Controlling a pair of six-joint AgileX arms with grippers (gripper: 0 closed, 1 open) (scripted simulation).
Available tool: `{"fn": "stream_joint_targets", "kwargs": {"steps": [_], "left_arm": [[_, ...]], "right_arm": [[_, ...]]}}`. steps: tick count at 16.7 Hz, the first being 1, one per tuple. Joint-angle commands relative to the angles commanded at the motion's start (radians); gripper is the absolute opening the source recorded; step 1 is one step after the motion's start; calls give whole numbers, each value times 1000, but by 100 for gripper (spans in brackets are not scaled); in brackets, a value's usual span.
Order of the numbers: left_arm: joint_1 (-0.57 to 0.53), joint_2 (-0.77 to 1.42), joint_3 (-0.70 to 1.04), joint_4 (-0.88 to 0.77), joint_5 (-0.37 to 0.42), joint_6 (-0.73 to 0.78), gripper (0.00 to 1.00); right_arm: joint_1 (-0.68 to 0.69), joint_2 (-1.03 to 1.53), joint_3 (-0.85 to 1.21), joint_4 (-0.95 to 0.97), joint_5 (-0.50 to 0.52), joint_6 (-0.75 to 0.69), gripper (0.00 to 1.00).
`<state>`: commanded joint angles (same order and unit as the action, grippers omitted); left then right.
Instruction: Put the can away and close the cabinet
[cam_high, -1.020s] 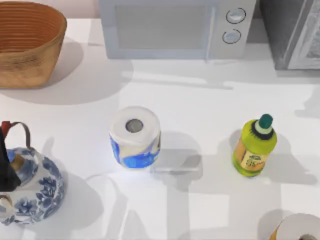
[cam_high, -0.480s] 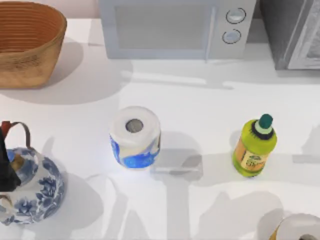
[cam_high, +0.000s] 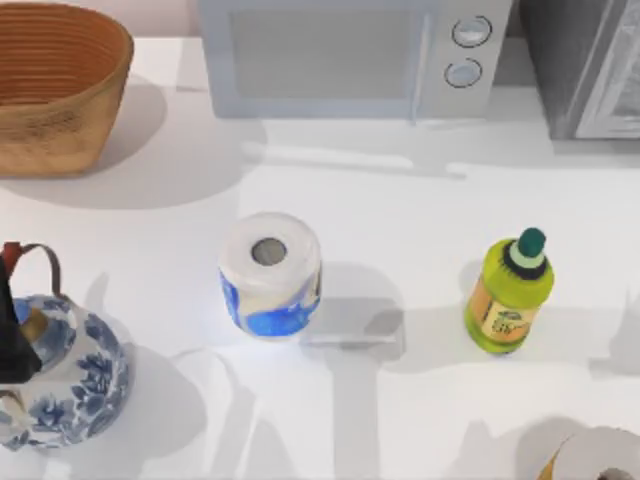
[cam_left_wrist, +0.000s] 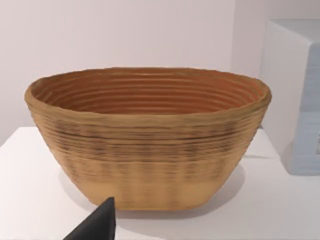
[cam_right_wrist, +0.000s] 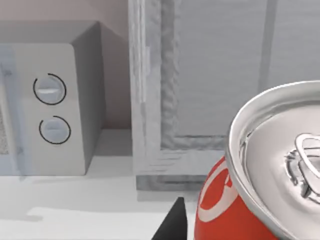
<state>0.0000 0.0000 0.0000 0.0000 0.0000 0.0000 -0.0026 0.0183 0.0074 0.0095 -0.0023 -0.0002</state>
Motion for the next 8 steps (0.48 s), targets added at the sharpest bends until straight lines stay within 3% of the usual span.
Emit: {"fn": "stream_joint_targets", "kwargs": {"steps": [8], "left_arm": [[0,0,0,0,0,0,100]], "right_arm": [[1,-5,5,-9,3,1,0]]}}
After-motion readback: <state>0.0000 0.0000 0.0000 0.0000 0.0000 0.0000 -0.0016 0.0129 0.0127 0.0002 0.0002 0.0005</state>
